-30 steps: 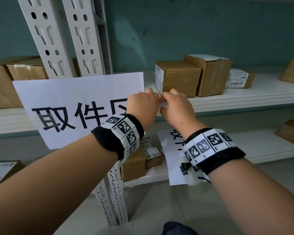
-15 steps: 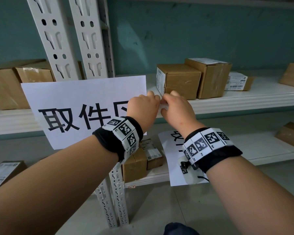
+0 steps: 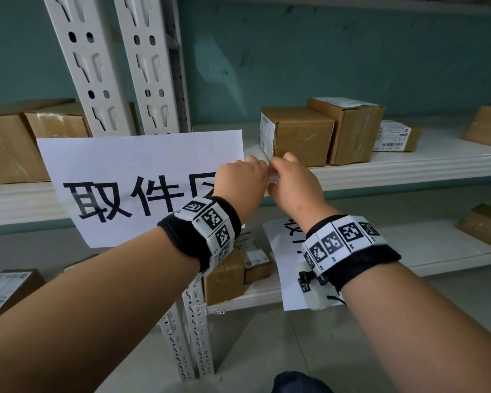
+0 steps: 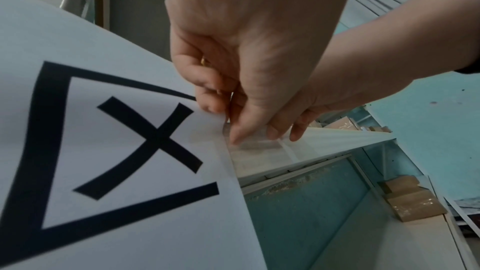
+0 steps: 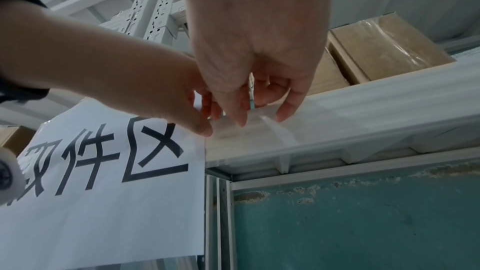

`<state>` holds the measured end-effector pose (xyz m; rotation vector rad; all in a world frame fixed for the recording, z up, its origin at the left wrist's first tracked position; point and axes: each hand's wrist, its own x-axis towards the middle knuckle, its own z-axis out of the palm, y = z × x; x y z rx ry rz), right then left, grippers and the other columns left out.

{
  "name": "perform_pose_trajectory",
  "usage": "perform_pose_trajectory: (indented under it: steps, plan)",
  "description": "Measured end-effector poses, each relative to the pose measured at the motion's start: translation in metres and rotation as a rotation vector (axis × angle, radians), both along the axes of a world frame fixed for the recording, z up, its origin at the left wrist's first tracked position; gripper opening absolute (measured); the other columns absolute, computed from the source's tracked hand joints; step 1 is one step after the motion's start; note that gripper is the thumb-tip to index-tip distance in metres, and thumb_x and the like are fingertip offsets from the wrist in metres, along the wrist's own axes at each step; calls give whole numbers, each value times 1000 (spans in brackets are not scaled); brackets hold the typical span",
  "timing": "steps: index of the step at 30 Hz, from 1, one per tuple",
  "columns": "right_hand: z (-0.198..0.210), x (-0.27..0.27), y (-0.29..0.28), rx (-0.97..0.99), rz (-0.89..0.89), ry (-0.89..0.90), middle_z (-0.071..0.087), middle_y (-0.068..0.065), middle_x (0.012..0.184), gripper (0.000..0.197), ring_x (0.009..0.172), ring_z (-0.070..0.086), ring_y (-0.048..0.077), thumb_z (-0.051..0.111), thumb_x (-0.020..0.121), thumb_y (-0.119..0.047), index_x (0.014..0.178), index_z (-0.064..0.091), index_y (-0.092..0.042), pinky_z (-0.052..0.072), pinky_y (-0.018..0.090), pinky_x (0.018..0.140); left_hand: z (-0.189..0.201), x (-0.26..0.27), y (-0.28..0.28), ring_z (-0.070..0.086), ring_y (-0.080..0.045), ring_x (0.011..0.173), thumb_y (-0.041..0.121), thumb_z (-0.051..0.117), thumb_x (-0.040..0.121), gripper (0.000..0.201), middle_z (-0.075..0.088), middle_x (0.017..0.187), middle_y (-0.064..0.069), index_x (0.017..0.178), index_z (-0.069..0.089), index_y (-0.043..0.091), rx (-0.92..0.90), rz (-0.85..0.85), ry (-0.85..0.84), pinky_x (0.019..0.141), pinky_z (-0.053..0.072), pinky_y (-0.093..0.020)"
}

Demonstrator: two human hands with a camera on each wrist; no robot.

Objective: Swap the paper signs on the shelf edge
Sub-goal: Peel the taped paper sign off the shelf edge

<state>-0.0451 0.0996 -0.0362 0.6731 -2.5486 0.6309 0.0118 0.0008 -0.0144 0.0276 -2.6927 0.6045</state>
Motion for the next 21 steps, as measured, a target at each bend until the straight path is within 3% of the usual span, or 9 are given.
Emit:
perform_pose_trajectory:
  steps: [3,6,8,11,16,21]
  plan:
    - [-1,0,0,-7,3,1,39,-3,93,14,73,45,20,57,85,-9,98,58,-14,33,29,59,3,-2,1,49,-20,69,4,42,93,21,44,90,-5,111,51,7,-5,10,-4,42,18,-26]
    - [2,0,0,-20,0,-2,41,-3,93,10,74,44,19,56,87,-12,96,59,-15,32,28,61,7,-3,4,60,-22,82,3,44,92,20,51,94,-5,106,57,9,-21,9,-36,44,22,-25]
    - [4,-1,0,-24,1,-9,40,-3,92,10,75,44,19,54,89,-14,96,61,-15,32,28,63,9,-4,5,59,-22,83,4,45,92,19,53,94,-5,104,59,9,-50,11,-52,52,31,-27]
    - [6,0,2,-37,4,-29,42,-3,94,16,77,45,18,52,90,-17,101,63,-16,34,28,65,12,-6,5,61,-22,89,5,45,93,21,57,102,-4,107,60,10,-68,3,-57,55,32,-28]
    - [-5,1,6,-84,82,-32,54,4,115,21,94,56,25,53,89,-14,106,64,-16,40,28,68,13,-3,3,45,-21,72,4,46,92,23,42,89,-3,108,60,12,-77,-13,-72,43,21,-26]
    - [-11,4,2,-140,123,25,57,8,114,26,108,52,27,59,86,-10,111,66,-11,41,31,81,12,-2,-1,52,-23,77,2,44,92,23,48,94,-4,105,61,11,-36,-38,-68,48,26,-28]
